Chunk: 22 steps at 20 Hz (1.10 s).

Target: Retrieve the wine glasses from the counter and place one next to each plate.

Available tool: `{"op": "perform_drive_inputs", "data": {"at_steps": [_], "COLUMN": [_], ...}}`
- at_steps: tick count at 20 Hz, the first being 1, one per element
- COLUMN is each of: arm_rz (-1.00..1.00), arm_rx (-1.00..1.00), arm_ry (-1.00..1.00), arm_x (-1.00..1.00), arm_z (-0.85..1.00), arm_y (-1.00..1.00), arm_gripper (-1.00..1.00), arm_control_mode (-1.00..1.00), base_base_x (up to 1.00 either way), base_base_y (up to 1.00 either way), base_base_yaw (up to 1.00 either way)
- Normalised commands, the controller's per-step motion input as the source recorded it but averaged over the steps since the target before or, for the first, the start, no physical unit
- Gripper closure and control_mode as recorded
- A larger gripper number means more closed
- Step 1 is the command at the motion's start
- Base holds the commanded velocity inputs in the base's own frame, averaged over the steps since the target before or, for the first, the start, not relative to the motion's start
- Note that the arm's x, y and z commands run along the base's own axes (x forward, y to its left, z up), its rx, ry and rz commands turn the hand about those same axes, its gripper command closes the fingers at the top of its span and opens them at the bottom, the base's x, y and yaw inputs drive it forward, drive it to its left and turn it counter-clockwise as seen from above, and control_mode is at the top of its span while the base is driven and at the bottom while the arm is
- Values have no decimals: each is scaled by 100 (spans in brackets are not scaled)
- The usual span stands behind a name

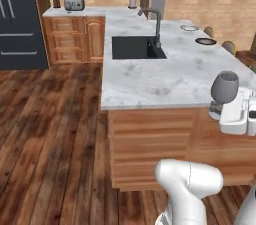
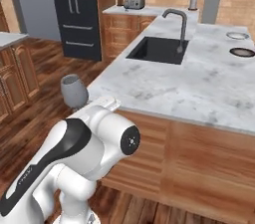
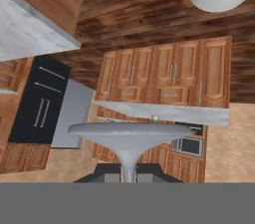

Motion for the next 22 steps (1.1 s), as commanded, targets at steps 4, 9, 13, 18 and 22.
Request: {"op": "perform_drive_inputs", "data": {"at_steps": [4, 9, 13, 18, 22], "arm_rz": [0, 0, 0, 0, 0], "arm_rx": [0, 0, 0, 0, 0], "arm_ry": [0, 0, 0, 0, 0], "arm_x": [0, 0, 0, 0, 0], "arm_z": [0, 0, 0, 0, 0], "arm_y": [0, 0, 0, 0, 0], "arm_gripper": [100, 100, 100, 100, 100], "arm_control_mode": [100, 100, 100, 100, 100], "base_base_x": [-25, -14, -5, 0, 1], "base_base_y": [-100, -100, -100, -100, -100], "base_base_yaw": [1, 3, 6, 11, 18]}}
